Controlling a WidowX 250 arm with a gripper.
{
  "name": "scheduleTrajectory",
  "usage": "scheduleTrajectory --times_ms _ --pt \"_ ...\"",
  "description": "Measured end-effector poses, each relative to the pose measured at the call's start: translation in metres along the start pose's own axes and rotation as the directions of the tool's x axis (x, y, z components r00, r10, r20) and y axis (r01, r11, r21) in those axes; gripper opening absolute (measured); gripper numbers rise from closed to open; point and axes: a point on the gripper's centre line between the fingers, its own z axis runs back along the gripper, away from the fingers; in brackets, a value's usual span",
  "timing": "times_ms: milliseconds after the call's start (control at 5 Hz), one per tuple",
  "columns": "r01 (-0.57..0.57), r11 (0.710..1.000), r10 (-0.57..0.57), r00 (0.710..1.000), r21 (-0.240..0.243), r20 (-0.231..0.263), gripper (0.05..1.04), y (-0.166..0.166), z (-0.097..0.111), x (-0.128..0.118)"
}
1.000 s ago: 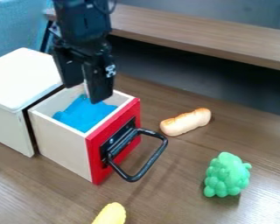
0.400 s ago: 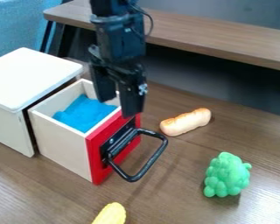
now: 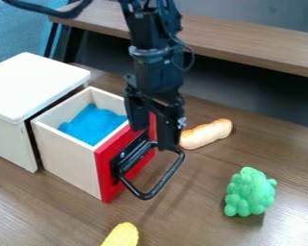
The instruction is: Open and close the drawer
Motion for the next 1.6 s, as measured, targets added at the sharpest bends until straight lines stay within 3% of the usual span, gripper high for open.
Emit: scheduleTrajectory --times_ms 200,400,800,1000,1600 --pt "-0.015 1.0 0.014 1.0 0.012 0.023 0.999 -0.001 -0.011 0.007" --pt "-0.089 0.995 0.086 0.994 0.054 0.065 0.999 -0.005 -0.019 0.013" --pt "-0.302 0.943 0.28 0.947 0.14 0.16 0.999 0.001 -0.028 0.013" --pt "-0.37 0.916 0.343 0.922 0.151 0.181 0.999 0.006 -0.031 0.012" --pt "-0.404 0.9 0.374 0.908 0.164 0.187 0.999 0.018 -0.027 0.01"
